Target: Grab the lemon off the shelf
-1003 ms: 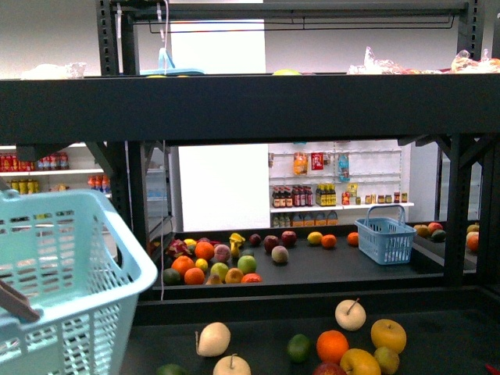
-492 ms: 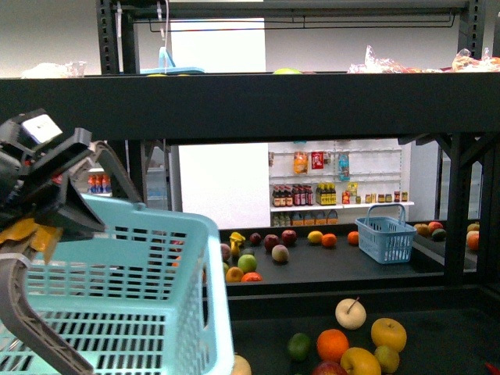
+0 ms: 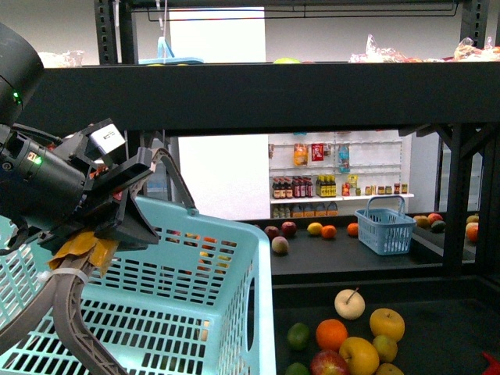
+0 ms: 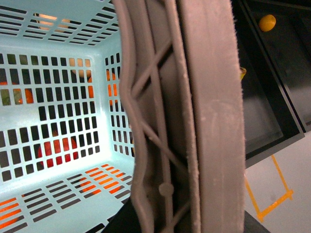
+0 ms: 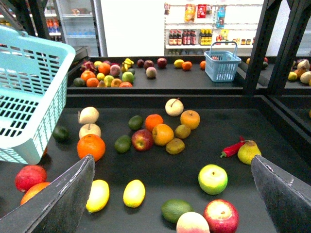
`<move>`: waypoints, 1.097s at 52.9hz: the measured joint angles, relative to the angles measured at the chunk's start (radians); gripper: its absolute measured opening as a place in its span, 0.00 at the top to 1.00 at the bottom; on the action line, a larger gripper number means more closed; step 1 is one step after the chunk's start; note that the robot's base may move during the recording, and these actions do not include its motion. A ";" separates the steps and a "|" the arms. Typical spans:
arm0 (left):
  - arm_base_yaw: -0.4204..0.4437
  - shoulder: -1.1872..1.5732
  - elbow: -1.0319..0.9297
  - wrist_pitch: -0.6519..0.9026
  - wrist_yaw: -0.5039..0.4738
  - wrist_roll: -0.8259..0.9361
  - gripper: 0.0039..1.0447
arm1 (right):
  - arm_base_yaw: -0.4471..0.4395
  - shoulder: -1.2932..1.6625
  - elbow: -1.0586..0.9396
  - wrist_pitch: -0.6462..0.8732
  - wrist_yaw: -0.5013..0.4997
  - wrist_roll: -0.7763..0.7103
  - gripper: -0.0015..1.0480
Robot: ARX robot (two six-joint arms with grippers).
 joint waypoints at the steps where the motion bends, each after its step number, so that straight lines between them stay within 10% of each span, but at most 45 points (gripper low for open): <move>1: 0.000 0.000 0.000 0.000 -0.001 0.000 0.85 | 0.009 0.078 0.027 -0.005 0.047 0.030 0.07; 22: -0.001 0.000 0.001 0.000 -0.001 0.004 0.85 | -0.107 1.117 0.525 0.315 -0.303 0.009 0.07; 58: -0.001 0.000 0.001 0.000 -0.002 0.005 0.85 | -0.030 2.132 1.325 0.149 -0.348 -0.070 0.07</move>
